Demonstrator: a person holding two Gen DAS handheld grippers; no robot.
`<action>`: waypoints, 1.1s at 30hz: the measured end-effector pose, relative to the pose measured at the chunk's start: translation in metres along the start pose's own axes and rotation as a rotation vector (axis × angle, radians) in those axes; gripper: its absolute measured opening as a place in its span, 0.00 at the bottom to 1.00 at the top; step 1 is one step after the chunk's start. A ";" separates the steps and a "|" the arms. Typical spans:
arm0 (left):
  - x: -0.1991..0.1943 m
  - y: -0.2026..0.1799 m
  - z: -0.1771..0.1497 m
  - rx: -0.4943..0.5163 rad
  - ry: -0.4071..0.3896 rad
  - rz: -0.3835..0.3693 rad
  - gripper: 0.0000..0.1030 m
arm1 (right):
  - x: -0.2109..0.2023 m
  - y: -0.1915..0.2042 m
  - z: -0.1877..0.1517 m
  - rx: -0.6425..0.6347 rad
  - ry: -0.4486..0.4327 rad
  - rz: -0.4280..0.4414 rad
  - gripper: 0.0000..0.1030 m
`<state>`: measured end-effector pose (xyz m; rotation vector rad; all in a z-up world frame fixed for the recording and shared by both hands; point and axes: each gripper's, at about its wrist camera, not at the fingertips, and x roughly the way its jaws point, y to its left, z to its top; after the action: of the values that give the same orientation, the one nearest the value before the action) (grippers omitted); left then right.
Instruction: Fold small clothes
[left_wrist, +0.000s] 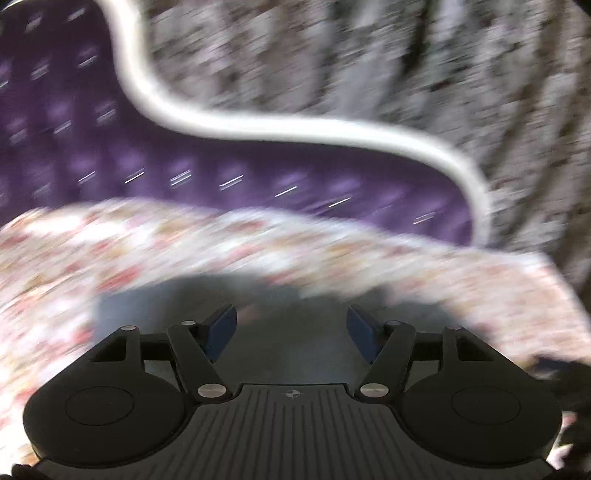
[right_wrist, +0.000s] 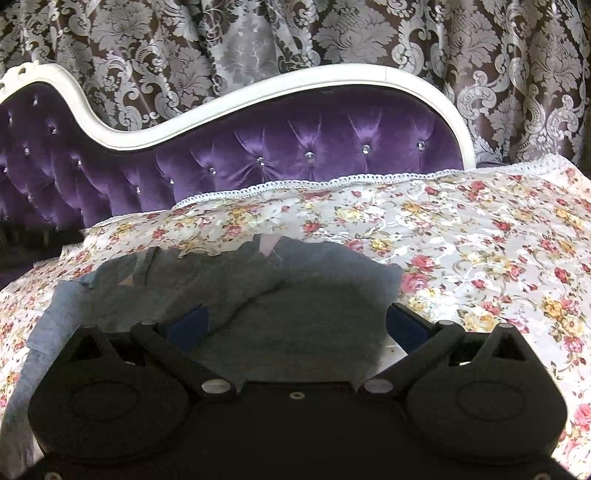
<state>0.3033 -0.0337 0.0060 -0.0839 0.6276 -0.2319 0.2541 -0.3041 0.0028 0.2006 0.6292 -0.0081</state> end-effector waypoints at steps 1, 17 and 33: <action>0.005 0.014 -0.007 -0.016 0.022 0.044 0.63 | 0.000 0.001 0.000 -0.004 -0.004 0.001 0.99; 0.026 0.067 -0.060 0.045 0.030 0.182 0.66 | 0.037 0.010 0.001 0.021 0.041 0.133 0.72; 0.024 0.072 -0.065 0.028 0.009 0.162 0.66 | 0.099 0.014 0.037 0.218 0.216 0.009 0.56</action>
<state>0.2971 0.0298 -0.0703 -0.0046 0.6368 -0.0841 0.3568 -0.2919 -0.0233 0.4189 0.8433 -0.0473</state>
